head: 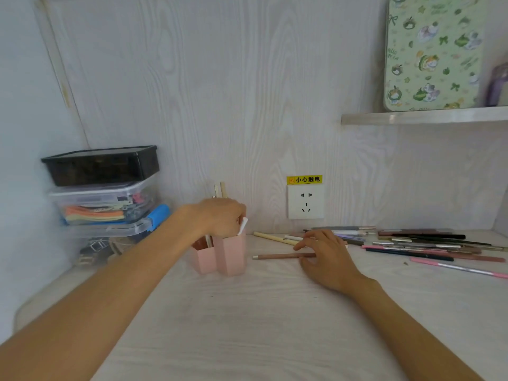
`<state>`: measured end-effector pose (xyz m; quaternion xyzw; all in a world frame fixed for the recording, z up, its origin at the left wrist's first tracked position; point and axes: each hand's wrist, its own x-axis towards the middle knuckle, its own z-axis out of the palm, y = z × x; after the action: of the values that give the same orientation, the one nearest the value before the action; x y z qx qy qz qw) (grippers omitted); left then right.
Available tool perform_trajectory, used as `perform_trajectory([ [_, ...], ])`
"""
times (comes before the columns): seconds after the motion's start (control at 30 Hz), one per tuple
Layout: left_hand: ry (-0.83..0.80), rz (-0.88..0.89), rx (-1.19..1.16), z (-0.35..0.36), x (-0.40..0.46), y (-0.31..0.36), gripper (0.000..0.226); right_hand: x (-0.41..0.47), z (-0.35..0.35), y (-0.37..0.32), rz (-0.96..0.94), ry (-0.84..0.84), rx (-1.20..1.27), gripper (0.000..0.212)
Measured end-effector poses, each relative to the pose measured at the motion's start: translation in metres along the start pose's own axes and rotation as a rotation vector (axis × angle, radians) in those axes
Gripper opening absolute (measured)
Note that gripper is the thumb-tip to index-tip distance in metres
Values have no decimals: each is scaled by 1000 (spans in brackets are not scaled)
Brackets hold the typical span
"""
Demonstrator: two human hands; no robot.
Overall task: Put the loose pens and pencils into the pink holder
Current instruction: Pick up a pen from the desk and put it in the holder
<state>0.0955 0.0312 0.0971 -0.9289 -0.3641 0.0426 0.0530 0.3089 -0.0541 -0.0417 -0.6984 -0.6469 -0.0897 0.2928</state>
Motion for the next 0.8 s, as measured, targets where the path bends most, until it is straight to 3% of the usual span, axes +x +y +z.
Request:
perform_trajectory([
  [0.07, 79, 20, -46, 6, -5, -1, 17, 0, 0, 0, 3, -6, -15, 20],
  [0.13, 286, 59, -50, 8, -11, -5, 24, 0, 1, 1, 13, -17, -13, 16],
  [0.2, 676, 54, -140, 16, -21, -17, 25, 0, 0, 2, 21, -31, -3, 12],
  [0.27, 1088, -85, -376, 36, -34, -32, 20, -1, -2, 2, 13, -39, 2, 10],
  [0.33, 1331, -270, -695, 66, -44, -43, 17, 1, -6, -2, -12, -14, 30, 9],
  [0.37, 1351, -347, -835, 81, -45, -46, 17, 4, -10, -5, 1, 2, 97, 9],
  [0.43, 1241, -454, -975, 110, -43, -52, 22, 7, -22, -16, 89, 22, 361, 10],
  [0.53, 1083, -433, -936, 130, -39, -54, 44, 12, -43, -34, 190, 96, 719, 16],
  [0.6, 1028, -410, -903, 134, -36, -51, 44, 21, -60, -48, 227, 161, 838, 18],
  [0.7, 936, -405, -866, 139, -35, -47, 28, 49, -83, -73, 182, 192, 827, 13],
  [0.8, 927, -387, -844, 141, -36, -45, 23, 84, -96, -99, 82, 88, 545, 14],
])
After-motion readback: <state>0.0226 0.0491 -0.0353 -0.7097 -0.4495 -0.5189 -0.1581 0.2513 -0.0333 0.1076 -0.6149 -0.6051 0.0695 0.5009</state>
